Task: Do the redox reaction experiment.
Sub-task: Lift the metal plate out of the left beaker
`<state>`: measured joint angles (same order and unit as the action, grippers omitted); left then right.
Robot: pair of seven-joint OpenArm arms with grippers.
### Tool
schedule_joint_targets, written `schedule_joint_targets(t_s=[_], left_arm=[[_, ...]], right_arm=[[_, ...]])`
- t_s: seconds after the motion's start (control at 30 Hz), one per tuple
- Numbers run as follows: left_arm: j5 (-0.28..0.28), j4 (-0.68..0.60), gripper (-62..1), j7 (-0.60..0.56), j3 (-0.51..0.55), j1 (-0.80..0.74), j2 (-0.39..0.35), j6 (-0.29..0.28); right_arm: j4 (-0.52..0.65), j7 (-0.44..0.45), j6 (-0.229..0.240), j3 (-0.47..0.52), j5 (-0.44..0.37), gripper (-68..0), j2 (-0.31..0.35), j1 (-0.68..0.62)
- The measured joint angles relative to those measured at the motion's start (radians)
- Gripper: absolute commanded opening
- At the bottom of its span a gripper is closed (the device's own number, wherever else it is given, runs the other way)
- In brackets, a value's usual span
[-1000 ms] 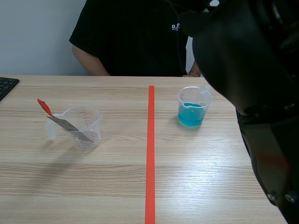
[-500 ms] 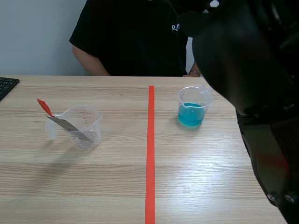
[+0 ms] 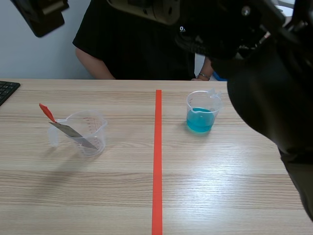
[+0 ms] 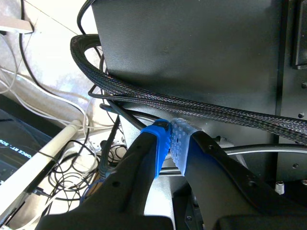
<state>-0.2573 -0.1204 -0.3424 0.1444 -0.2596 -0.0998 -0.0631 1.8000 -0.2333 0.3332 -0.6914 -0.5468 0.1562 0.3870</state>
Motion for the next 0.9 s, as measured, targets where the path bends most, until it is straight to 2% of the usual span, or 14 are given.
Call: schedule_joint_targets(t_s=[0.17, 0.4, 0.57, 0.77, 0.9], left_arm=[[0.000, 0.000, -56.7, 0.000, 0.000, 0.000, 0.000, 0.000], [0.000, 0.000, -56.7, 0.000, 0.000, 0.000, 0.000, 0.000], [0.000, 0.000, -56.7, 0.000, 0.000, 0.000, 0.000, 0.000], [0.000, 0.000, -56.7, 0.000, 0.000, 0.000, 0.000, 0.000], [0.000, 0.000, -56.7, 0.000, 0.000, 0.000, 0.000, 0.000]], right_arm=[[0.000, 0.083, 0.004, -0.062, 0.000, 0.4, 0.139, -0.079], [-0.001, 0.215, 0.004, -0.065, 0.005, 0.4, 0.320, -0.182], [-0.002, 0.302, 0.011, -0.065, 0.009, 0.4, 0.418, -0.259], [-0.010, 0.308, 0.014, -0.066, 0.071, 0.4, 0.431, -0.302], [-0.056, 0.315, 0.011, -0.066, 0.101, 0.4, 0.379, -0.297]])
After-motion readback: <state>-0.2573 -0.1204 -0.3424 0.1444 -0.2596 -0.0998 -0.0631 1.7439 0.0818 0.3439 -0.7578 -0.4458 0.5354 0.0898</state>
